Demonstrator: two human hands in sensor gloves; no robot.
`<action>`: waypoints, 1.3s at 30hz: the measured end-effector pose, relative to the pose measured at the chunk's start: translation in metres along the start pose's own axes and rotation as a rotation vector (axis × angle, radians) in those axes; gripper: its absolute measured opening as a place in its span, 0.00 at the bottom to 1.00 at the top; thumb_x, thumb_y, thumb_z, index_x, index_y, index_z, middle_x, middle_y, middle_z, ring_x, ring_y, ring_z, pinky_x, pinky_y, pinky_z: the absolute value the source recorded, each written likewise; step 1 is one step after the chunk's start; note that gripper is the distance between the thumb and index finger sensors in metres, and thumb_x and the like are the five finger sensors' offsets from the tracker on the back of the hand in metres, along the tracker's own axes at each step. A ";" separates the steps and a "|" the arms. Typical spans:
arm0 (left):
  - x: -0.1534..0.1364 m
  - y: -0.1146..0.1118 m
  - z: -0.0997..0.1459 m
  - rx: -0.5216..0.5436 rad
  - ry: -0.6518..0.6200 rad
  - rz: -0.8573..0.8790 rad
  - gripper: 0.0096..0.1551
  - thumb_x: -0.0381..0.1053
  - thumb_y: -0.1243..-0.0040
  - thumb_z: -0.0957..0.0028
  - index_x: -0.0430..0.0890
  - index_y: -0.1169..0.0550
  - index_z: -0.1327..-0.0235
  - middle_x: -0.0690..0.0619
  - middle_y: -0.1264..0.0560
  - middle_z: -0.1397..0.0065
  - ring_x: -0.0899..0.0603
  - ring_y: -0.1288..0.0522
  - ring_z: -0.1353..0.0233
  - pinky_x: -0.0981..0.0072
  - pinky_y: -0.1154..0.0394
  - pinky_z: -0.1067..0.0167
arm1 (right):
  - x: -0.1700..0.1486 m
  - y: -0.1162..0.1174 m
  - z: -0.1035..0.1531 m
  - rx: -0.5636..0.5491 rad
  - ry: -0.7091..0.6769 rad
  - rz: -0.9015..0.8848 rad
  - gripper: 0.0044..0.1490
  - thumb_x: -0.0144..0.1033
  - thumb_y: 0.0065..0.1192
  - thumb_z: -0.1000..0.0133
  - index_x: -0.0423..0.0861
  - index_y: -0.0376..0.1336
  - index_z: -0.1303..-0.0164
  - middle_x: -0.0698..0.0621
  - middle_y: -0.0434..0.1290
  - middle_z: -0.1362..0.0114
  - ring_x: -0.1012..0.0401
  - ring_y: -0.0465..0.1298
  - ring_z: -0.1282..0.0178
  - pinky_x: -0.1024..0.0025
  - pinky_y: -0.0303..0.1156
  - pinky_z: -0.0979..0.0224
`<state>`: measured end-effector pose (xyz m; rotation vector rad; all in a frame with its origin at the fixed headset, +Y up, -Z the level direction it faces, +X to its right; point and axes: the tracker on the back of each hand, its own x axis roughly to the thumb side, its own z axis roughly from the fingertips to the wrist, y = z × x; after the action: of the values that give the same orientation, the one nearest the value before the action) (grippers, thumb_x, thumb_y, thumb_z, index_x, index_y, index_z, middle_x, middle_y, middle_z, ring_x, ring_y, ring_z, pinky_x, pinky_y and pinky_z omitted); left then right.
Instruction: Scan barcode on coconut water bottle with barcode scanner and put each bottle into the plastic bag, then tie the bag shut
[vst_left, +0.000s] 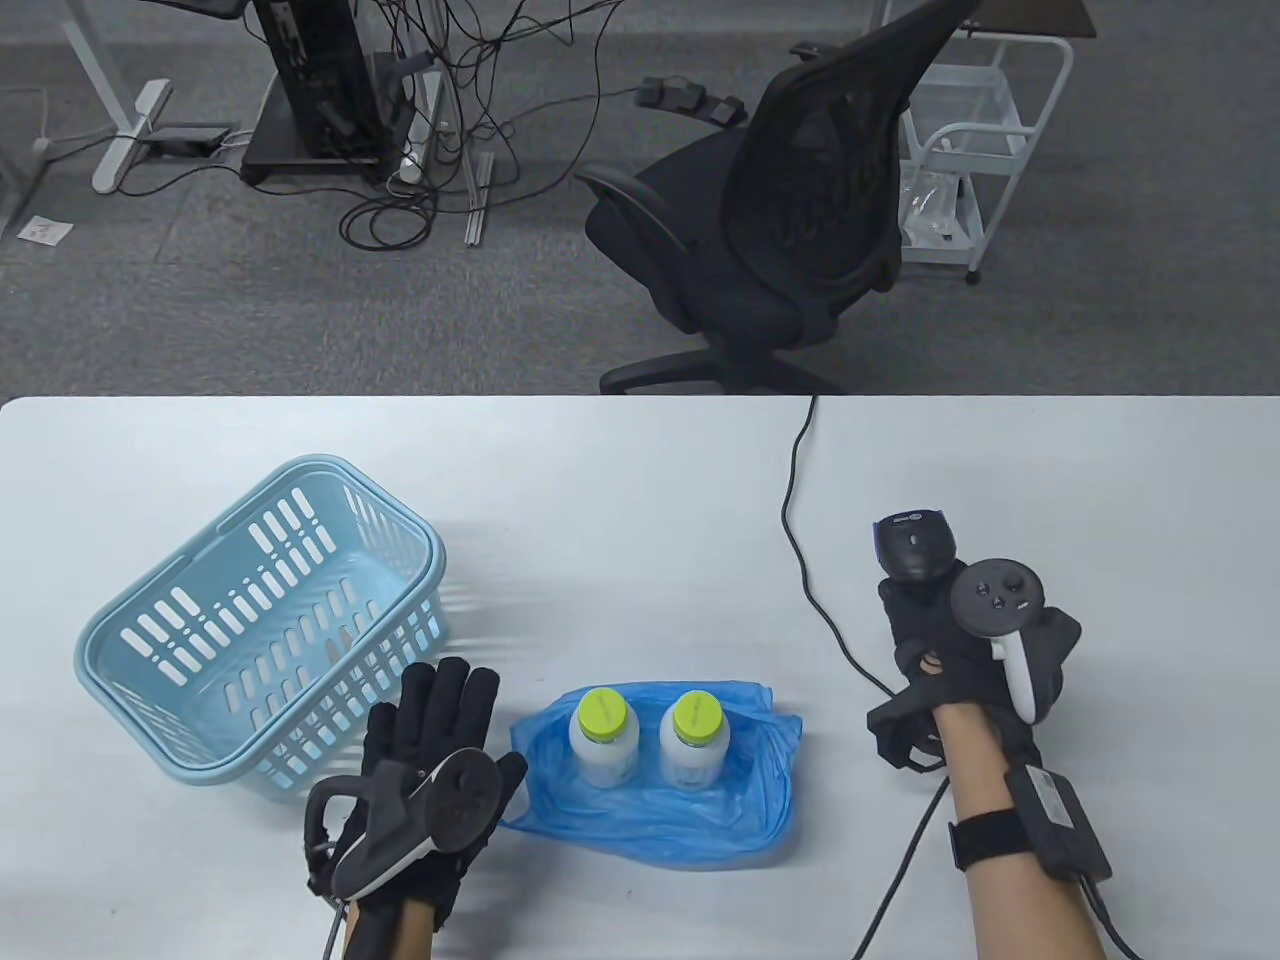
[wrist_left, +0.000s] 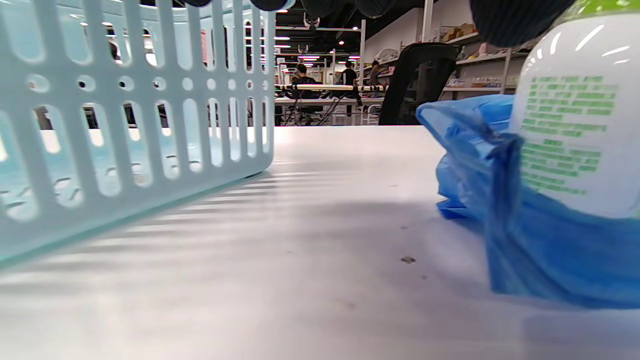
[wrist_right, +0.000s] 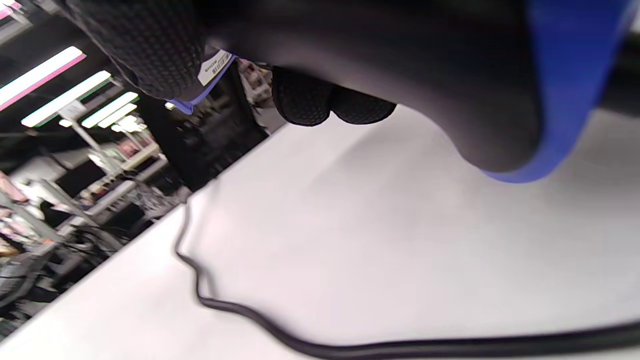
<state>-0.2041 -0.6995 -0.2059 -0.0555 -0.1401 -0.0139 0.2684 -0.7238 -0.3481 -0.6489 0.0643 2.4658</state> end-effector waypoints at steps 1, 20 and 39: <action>-0.001 -0.001 0.000 -0.001 0.006 0.001 0.49 0.70 0.50 0.32 0.51 0.52 0.07 0.47 0.58 0.05 0.32 0.59 0.09 0.30 0.52 0.21 | -0.001 0.003 -0.008 0.020 0.015 0.026 0.38 0.54 0.62 0.39 0.45 0.56 0.26 0.52 0.72 0.31 0.49 0.74 0.27 0.40 0.63 0.20; -0.014 -0.005 -0.001 -0.014 0.049 0.057 0.49 0.70 0.50 0.32 0.50 0.52 0.07 0.47 0.59 0.06 0.32 0.60 0.09 0.30 0.52 0.21 | -0.008 0.018 -0.032 -0.002 0.083 0.323 0.53 0.63 0.58 0.42 0.41 0.46 0.18 0.45 0.61 0.21 0.41 0.63 0.21 0.35 0.53 0.19; -0.016 -0.007 -0.009 -0.031 -0.004 0.128 0.49 0.70 0.50 0.32 0.50 0.52 0.07 0.47 0.59 0.05 0.32 0.60 0.09 0.30 0.52 0.21 | 0.011 -0.037 0.131 -0.071 -0.294 0.194 0.53 0.63 0.53 0.40 0.49 0.39 0.14 0.40 0.34 0.11 0.33 0.37 0.15 0.27 0.42 0.22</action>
<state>-0.2187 -0.7070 -0.2163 -0.0955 -0.1401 0.1116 0.2242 -0.6629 -0.2346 -0.3147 -0.0789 2.7360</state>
